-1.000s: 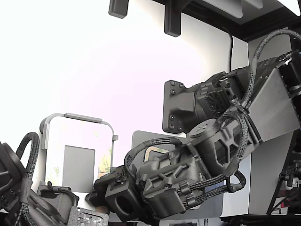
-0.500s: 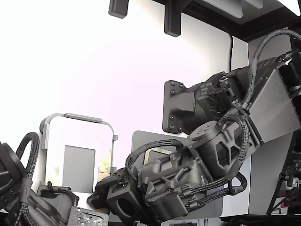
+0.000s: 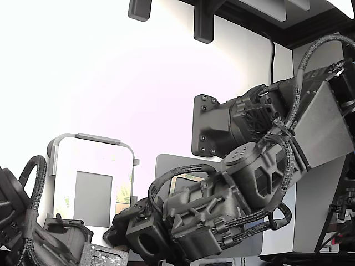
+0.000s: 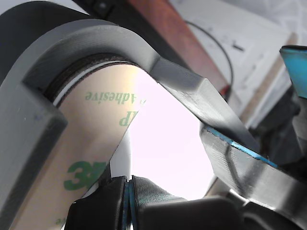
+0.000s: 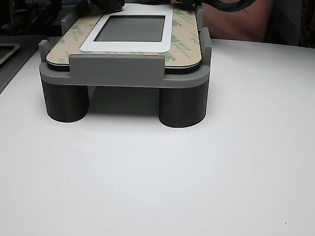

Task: Peel off protective film from adhesive tape.

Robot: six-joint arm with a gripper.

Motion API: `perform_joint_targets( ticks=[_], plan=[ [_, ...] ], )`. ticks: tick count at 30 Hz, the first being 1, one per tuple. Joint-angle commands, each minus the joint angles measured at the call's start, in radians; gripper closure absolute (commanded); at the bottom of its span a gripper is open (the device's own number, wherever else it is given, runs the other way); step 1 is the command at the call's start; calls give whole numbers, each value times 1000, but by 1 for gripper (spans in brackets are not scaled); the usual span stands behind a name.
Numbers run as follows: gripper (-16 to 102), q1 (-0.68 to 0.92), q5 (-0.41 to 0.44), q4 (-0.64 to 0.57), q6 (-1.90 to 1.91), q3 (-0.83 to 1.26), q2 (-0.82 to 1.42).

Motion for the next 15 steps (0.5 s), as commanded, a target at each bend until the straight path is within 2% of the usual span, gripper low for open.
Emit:
perform_joint_targets(
  ticks=[1, 15],
  plan=[
    [96, -2, -14, -5, 0, -21, 23],
    [96, 8, -15, 0, 8, -37, 11]
  ],
)
